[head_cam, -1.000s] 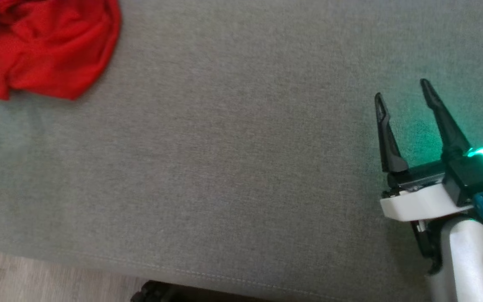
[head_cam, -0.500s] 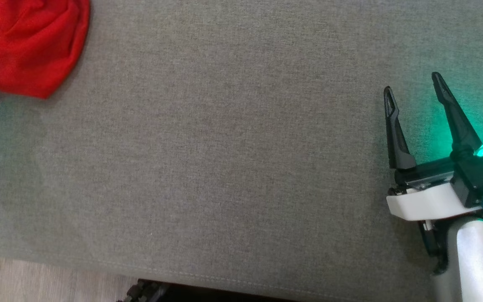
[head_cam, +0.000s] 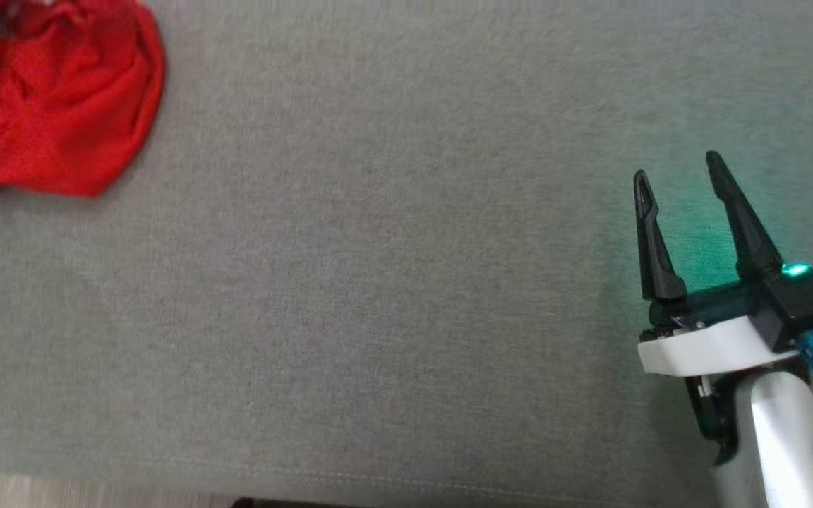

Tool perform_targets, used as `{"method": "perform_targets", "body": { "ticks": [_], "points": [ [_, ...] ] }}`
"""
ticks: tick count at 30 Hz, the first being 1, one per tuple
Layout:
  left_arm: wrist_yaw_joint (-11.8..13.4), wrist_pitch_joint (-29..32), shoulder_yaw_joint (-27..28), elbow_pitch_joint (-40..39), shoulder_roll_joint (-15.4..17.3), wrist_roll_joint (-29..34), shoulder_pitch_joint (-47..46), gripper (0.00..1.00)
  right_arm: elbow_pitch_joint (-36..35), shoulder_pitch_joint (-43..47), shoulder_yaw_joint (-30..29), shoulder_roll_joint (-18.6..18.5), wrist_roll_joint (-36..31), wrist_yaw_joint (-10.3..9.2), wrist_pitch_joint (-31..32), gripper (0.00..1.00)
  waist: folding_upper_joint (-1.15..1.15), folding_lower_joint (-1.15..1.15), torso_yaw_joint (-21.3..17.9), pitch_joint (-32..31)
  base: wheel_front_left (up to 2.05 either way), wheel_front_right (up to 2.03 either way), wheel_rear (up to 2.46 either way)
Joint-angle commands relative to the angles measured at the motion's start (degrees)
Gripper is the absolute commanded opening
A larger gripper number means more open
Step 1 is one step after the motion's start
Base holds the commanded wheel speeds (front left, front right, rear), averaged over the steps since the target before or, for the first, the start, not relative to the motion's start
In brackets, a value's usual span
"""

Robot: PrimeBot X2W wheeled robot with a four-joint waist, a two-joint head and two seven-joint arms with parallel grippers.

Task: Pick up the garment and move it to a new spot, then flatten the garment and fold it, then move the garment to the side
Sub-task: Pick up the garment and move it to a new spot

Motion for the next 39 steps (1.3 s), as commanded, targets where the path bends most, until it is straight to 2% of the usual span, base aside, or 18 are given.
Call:
{"method": "perform_targets", "body": {
  "ticks": [1,5,11,18,19,24,31,39],
  "points": [
    [0.16,-0.23,0.0,-2.6,5.06,1.32,-3.05,0.0,-0.62,-0.45,1.47,-0.1,1.19,0.22,-1.18,1.0,0.0,0.0,-2.54,-4.34,0.0,0.0,0.0],
    [-1.8,1.84,-3.39,-5.92,6.14,3.87,-5.25,0.0,3.24,-0.15,1.46,-0.1,4.06,0.22,-3.62,1.0,0.0,0.0,-5.4,-9.79,0.0,0.0,0.0],
    [-4.48,4.99,-8.19,-12.37,4.6,4.93,-8.55,0.0,8.76,1.46,1.55,-0.1,7.32,0.22,-6.24,1.0,0.0,0.0,-10.17,-17.96,0.0,0.0,0.0],
    [-5.44,8.49,-14.98,-20.51,-0.85,0.05,-9.9,0.0,12.59,3.08,1.43,-0.1,9.18,0.22,-7.73,1.0,0.0,0.0,-15.06,-23.61,0.0,0.0,0.0],
    [-5.46,9.3,-17.04,-24.38,-3.33,-3.59,-10.04,0.0,13.28,3.32,1.64,-0.1,9.77,0.22,-8.11,1.0,0.0,0.0,-16.35,-24.05,0.0,0.0,0.0],
    [-5.47,9.92,-17.72,-29.72,-7.15,-8.51,-8.47,0.0,13.97,3.12,1.97,-0.1,10.52,0.22,-8.59,1.0,0.0,0.0,-17.67,-23.02,0.0,0.0,0.0],
    [-2.76,9.17,-17.77,-31.46,-9.52,-11.68,1.38,0.0,15.19,2.18,2.35,-0.1,11.3,0.22,-8.95,1.0,0.0,0.0,-17.83,-20.18,0.0,0.0,0.0],
    [2.43,3.2,-17.32,-24.53,-9.91,-13.45,18.72,0.0,16.1,0.85,2.72,-0.1,11.63,0.22,-9.07,1.0,0.0,0.0,-17.44,-17.32,0.0,0.0,0.0]
  ]
}}
